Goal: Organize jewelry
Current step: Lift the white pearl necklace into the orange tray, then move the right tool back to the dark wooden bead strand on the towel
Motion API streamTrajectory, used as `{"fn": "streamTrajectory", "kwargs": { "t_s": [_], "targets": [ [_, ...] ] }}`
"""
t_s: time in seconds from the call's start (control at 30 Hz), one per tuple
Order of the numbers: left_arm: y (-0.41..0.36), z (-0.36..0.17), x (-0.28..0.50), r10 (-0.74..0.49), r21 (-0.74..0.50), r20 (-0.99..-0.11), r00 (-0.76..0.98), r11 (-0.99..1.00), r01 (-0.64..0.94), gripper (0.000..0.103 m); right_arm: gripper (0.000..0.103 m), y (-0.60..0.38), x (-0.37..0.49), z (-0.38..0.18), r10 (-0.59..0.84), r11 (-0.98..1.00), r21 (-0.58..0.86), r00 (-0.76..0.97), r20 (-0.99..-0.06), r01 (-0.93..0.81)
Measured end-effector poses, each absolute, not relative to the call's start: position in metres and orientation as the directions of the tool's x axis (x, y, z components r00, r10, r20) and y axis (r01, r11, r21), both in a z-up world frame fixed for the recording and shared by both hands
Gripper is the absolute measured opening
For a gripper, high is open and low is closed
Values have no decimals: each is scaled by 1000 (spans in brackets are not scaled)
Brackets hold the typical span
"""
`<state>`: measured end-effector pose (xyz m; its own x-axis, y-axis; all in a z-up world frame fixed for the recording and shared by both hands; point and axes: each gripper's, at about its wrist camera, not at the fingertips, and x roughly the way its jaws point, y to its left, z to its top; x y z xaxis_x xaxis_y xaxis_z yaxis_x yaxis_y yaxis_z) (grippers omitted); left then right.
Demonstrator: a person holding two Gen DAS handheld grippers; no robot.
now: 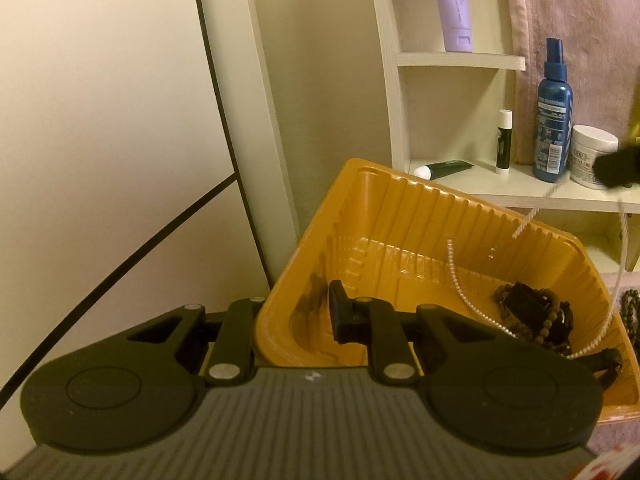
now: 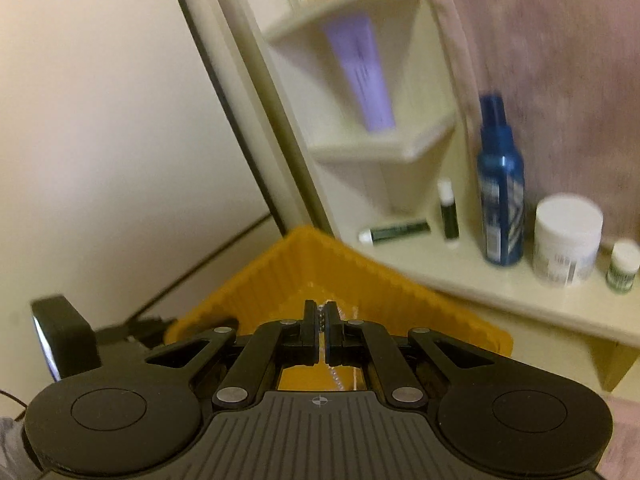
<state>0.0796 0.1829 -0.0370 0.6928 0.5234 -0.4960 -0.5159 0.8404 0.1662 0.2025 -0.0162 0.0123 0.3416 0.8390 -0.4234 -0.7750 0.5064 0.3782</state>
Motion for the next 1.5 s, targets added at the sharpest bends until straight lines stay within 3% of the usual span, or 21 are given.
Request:
{"fn": "streamTrajectory", "kwargs": {
  "t_s": [0.13, 0.33, 0.4, 0.43, 0.47, 0.53, 0.77, 1.2, 1.33, 1.5],
  "targets": [
    [183, -36, 80, 523, 167, -496, 693, 841, -515, 17, 2, -8, 207, 2, 825, 517, 375, 332, -457, -770],
    [184, -37, 81, 523, 168, -499, 691, 840, -515, 17, 3, 2, 209, 13, 865, 465, 403, 307, -397, -788],
    [185, -37, 82, 524, 168, -501, 689, 840, -516, 17, 8, 2, 211, 15, 863, 469, 409, 308, -400, -783],
    [185, -37, 82, 524, 169, -501, 689, 840, -516, 17, 24, 2, 212, 15, 855, 482, 404, 317, -410, -778],
    [185, -37, 82, 523, 168, -503, 688, 840, -516, 17, 47, 1, 213, 13, 848, 493, 400, 324, -419, -773],
    [185, -37, 82, 523, 167, -503, 688, 840, -516, 17, 56, -7, 213, 10, 841, 512, 401, 347, -416, -760],
    [185, -38, 82, 522, 167, -504, 688, 840, -516, 17, 56, -65, 217, -5, 781, 612, 404, 439, -444, -680],
    [185, -37, 82, 529, 175, -501, 685, 837, -519, 17, 55, -182, 190, -54, 587, 801, 320, 561, -584, -506],
    [185, -37, 82, 530, 178, -503, 683, 837, -518, 17, 38, -184, 186, -70, 566, 810, 295, 546, -618, -506],
    [185, -37, 82, 529, 182, -504, 683, 838, -515, 17, 30, -178, 189, -81, 544, 818, 259, 546, -637, -513]
  ]
}}
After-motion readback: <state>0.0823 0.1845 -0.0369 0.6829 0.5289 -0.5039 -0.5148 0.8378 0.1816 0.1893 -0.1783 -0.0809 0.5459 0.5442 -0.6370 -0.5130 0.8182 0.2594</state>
